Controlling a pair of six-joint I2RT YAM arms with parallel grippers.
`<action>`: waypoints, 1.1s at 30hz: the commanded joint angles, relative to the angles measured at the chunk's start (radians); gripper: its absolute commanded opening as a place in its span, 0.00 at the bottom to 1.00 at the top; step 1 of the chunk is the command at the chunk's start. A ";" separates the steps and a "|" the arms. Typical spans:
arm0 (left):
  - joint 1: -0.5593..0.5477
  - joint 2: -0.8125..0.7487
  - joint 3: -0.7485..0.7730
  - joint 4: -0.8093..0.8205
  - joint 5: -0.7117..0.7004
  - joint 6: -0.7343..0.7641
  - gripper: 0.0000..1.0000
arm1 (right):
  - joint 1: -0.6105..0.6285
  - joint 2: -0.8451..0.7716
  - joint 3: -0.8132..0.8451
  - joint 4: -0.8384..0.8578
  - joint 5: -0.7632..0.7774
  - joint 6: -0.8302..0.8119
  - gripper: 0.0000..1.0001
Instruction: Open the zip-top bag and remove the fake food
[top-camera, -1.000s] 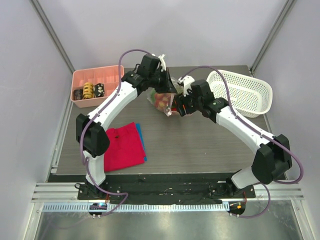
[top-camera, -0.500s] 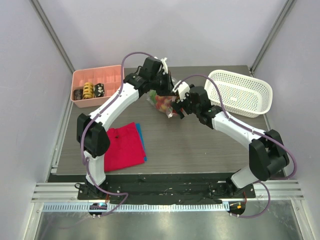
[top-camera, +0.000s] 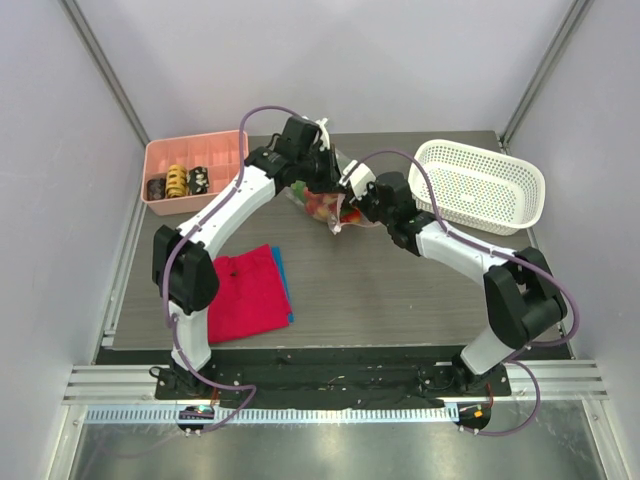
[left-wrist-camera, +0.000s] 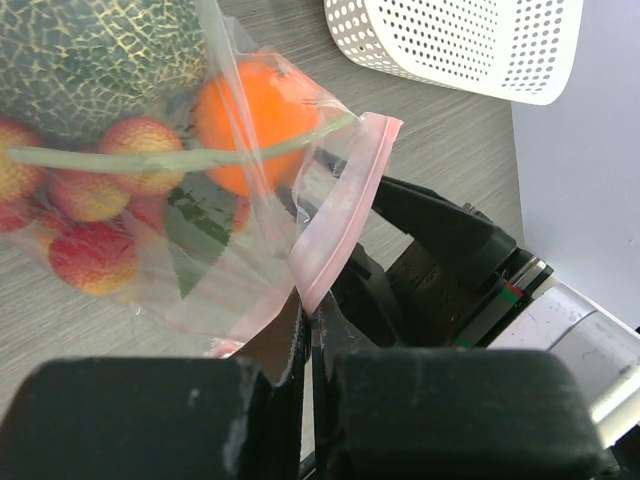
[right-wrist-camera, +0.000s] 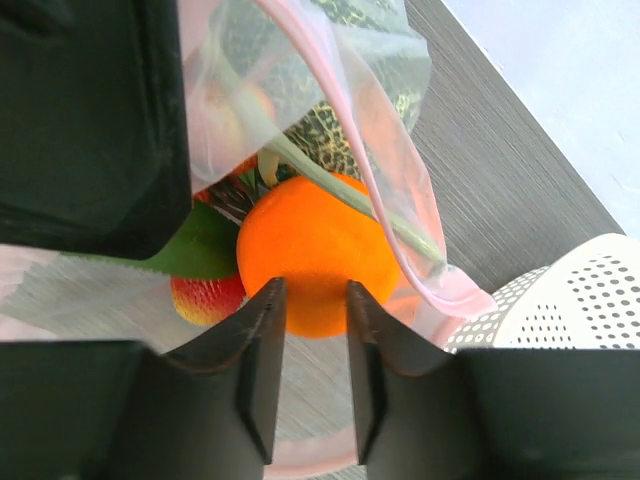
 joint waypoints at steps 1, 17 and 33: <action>-0.022 -0.062 0.017 0.074 0.043 -0.007 0.00 | 0.011 -0.023 -0.027 -0.014 0.034 -0.030 0.28; -0.022 -0.122 0.012 0.079 0.103 -0.031 0.00 | 0.009 -0.198 -0.099 -0.031 -0.144 0.065 0.74; -0.030 -0.225 -0.089 0.052 0.140 -0.005 0.00 | -0.022 -0.143 -0.163 0.128 -0.075 0.011 0.99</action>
